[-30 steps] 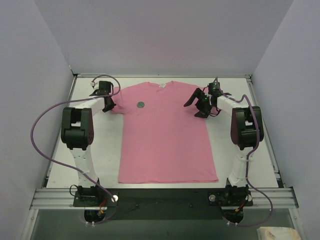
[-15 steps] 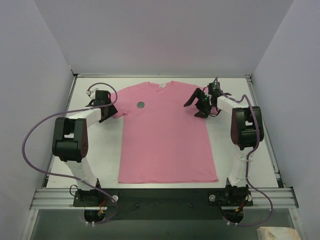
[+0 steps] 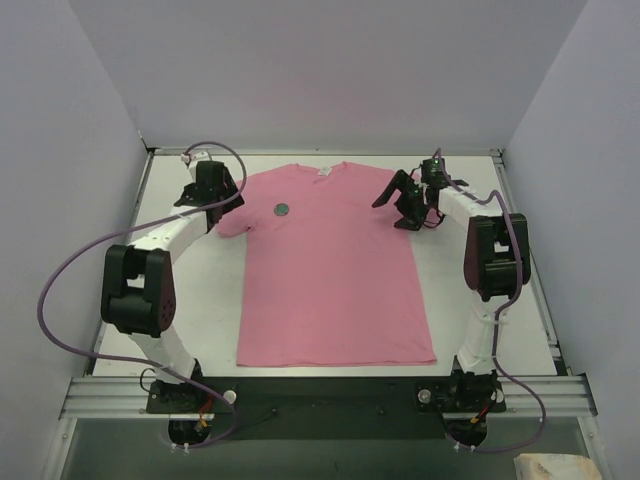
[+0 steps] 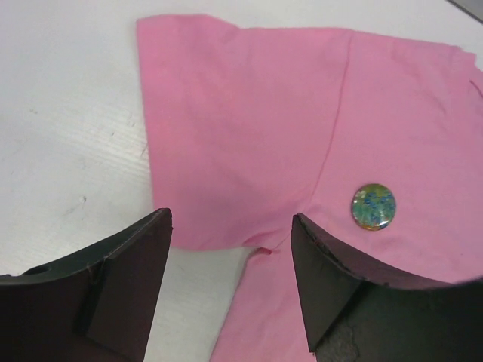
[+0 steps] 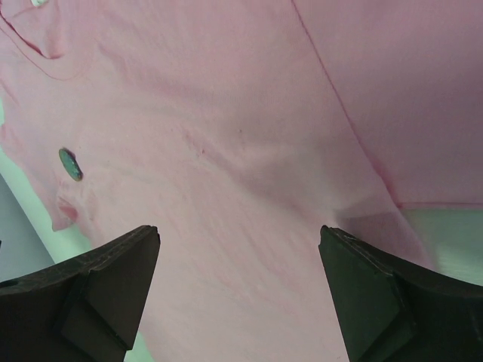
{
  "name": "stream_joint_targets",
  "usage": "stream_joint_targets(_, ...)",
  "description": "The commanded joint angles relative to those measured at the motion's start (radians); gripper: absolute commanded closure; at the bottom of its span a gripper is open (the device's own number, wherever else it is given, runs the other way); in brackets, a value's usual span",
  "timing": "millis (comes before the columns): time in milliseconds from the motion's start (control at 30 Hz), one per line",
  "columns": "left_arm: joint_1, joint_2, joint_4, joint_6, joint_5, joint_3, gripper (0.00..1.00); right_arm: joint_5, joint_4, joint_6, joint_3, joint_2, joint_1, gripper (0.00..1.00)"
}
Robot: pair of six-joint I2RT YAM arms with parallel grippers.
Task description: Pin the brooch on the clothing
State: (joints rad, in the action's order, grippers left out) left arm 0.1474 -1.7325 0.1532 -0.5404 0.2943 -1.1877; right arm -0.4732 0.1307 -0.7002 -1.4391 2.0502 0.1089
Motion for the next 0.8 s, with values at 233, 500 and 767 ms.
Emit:
stream_joint_targets(233, 0.060, -0.189, -0.004, 0.109, 0.000, -0.233, 0.89, 0.070, 0.038, 0.010, -0.109, -0.012, -0.074, 0.16)
stream_joint_targets(500, 0.057, -0.314, 0.065, 0.141, -0.021, -0.317, 1.00, 0.080, 0.041, -0.002, -0.196, 0.082, -0.132, 1.00)
stream_joint_targets(767, 0.046, -0.349, 0.094, 0.146, -0.029, -0.329, 1.00, 0.134, 0.066, -0.018, -0.225, 0.154, -0.138, 1.00)
